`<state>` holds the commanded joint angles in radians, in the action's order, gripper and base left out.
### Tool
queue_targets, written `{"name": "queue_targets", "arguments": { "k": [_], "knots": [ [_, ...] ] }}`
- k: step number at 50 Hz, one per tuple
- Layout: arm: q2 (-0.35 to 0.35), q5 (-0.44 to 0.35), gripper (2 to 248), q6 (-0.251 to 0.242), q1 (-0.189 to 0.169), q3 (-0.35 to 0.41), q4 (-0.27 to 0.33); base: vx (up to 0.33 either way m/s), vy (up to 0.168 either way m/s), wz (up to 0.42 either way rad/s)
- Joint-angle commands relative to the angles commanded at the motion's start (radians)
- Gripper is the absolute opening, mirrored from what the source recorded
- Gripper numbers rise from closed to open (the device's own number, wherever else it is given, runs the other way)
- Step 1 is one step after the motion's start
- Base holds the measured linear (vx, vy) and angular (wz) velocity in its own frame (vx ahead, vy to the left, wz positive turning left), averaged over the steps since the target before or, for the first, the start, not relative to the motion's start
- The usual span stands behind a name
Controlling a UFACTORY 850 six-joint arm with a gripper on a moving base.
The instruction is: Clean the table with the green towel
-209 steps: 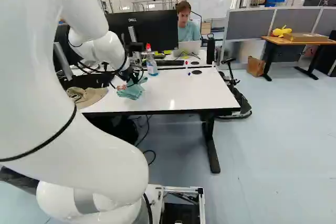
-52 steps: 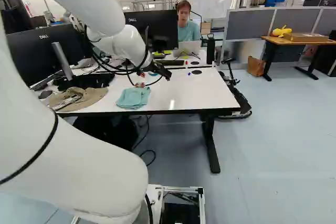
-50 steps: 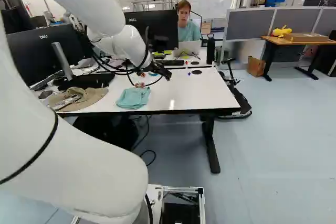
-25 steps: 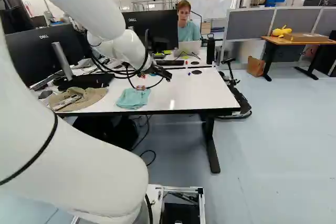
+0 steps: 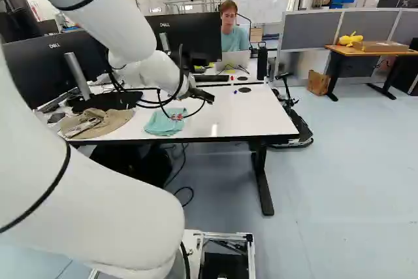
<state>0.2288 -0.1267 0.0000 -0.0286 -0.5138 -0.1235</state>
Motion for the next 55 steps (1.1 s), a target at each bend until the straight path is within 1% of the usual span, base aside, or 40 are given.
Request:
{"name": "queue_targets", "arguments": {
  "k": [16, 40, 55],
  "knots": [
    [0.009, -0.127, 247, 0.0, 0.005, 0.073, 0.021, 0.0, 0.0, 0.0],
    [0.025, -0.363, 247, 0.0, 0.014, 0.208, 0.06, 0.0, 0.0, 0.0],
    [0.033, -0.489, 247, 0.0, 0.019, 0.28, 0.081, 0.0, 0.0, 0.0]
  ]
}}
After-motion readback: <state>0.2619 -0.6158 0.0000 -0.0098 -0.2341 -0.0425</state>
